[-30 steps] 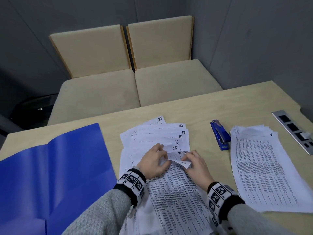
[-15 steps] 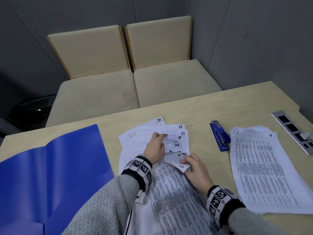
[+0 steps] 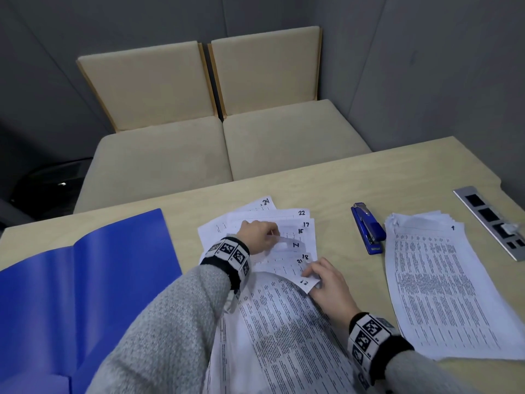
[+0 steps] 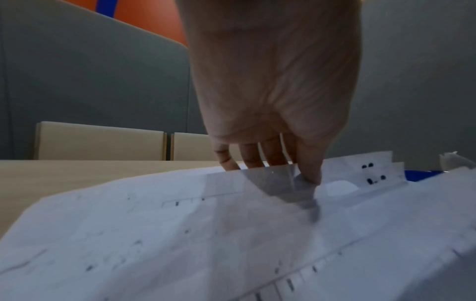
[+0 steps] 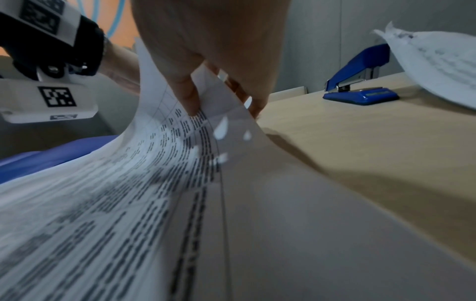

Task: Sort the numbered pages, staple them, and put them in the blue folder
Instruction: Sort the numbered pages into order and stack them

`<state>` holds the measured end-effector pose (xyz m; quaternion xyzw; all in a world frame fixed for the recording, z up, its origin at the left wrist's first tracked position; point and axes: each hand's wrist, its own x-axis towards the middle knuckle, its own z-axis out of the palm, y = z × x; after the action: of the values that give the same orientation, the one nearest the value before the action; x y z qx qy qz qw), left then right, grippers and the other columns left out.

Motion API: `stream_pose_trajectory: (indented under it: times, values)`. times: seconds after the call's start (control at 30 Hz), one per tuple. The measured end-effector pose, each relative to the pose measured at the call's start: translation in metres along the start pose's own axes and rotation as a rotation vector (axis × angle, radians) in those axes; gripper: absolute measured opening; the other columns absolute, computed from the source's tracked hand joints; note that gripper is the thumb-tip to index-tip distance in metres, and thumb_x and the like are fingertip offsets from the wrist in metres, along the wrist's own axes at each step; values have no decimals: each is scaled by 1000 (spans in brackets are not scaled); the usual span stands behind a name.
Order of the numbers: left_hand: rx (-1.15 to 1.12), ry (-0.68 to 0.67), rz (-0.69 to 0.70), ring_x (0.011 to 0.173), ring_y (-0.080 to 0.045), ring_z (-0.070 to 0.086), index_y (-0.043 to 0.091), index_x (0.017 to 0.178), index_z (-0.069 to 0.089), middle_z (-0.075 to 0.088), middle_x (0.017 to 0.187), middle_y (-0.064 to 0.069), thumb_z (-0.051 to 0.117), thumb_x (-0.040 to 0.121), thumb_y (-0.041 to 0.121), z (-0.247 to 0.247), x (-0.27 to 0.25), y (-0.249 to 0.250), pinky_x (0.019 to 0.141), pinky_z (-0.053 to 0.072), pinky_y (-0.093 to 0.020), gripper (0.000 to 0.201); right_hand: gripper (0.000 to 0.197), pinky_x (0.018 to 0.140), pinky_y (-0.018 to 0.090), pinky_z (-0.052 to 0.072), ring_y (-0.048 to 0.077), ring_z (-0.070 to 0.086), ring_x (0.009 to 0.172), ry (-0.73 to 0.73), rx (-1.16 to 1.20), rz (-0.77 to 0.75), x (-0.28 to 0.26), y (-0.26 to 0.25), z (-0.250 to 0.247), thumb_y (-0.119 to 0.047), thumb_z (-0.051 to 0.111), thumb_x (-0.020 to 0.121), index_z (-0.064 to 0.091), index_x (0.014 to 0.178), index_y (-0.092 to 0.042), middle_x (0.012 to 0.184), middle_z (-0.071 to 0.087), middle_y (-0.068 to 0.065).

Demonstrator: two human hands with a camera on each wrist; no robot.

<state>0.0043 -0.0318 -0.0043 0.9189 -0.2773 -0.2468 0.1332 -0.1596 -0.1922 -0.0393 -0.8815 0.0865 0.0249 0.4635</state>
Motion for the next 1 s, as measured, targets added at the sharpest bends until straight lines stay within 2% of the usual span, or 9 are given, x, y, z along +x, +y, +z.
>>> stream_pose_trajectory:
  times: [0.1, 0.33, 0.57, 0.67, 0.73, 0.8, 0.9, 0.97, 1.0]
  values:
    - [-148, 55, -32, 79, -17, 55, 12, 94, 67, 70, 93, -6, 52, 91, 22, -7, 0, -2, 72, 38, -25, 18, 18, 73, 13, 39, 3, 53, 92, -13, -63, -35, -4, 4, -1, -22, 79, 72, 62, 78, -16, 91, 54, -7]
    - [-287, 131, -106, 76, -18, 55, 10, 81, 66, 64, 79, -5, 59, 85, 16, -9, -4, -4, 67, 40, -24, 10, 12, 76, 26, 42, 12, 48, 92, -35, -216, -192, -13, 3, 0, -14, 69, 74, 58, 78, -16, 90, 51, -7]
    - [-341, 166, -163, 76, -15, 52, 9, 90, 69, 59, 79, -1, 70, 78, 18, -16, -2, -9, 63, 38, -22, 15, 15, 77, 29, 44, 15, 50, 92, -42, -259, -226, -13, 5, 3, -8, 65, 71, 57, 81, -16, 91, 51, -6]
    - [-369, 146, -152, 70, -14, 53, 11, 81, 69, 60, 70, 2, 72, 79, 22, -21, -3, -12, 55, 39, -19, 11, 12, 76, 28, 44, 13, 49, 91, -40, -243, -222, -12, 4, 2, -11, 66, 73, 58, 81, -16, 90, 51, -5]
    - [-344, 163, -114, 71, -17, 59, 12, 79, 69, 64, 70, 0, 66, 85, 24, -27, -4, -12, 60, 46, -23, 14, 11, 76, 24, 42, 9, 47, 91, -40, -213, -202, -11, 4, 1, -18, 68, 76, 58, 81, -16, 90, 51, -7]
    - [-155, 302, -72, 71, -24, 64, 14, 83, 64, 68, 73, -4, 57, 91, 25, -37, -10, -8, 63, 49, -30, 15, 15, 76, 22, 43, 6, 49, 90, -45, -164, -140, -8, 5, 0, -23, 72, 76, 59, 80, -17, 91, 51, -9]
    - [198, 675, 47, 49, -25, 49, 9, 87, 53, 58, 61, -6, 54, 92, 14, -63, -30, -1, 43, 34, -30, 7, 14, 79, 25, 46, 8, 54, 90, -63, -47, -1, -1, 4, -1, -25, 73, 77, 61, 79, -18, 91, 54, -8]
    - [311, 856, 75, 43, -21, 37, 7, 87, 50, 48, 58, -5, 60, 85, 0, -89, -55, 3, 39, 25, -27, 12, 9, 83, 33, 49, 14, 58, 90, -58, 12, 62, 5, 1, -3, -23, 65, 85, 65, 89, -14, 94, 58, -3]
    - [308, 918, 55, 46, -23, 40, 7, 90, 51, 51, 62, -7, 58, 85, -3, -105, -69, 3, 40, 28, -29, 14, 15, 86, 34, 49, 15, 58, 92, -63, 47, 106, 8, 0, -5, -23, 58, 90, 66, 96, -12, 97, 60, 0]
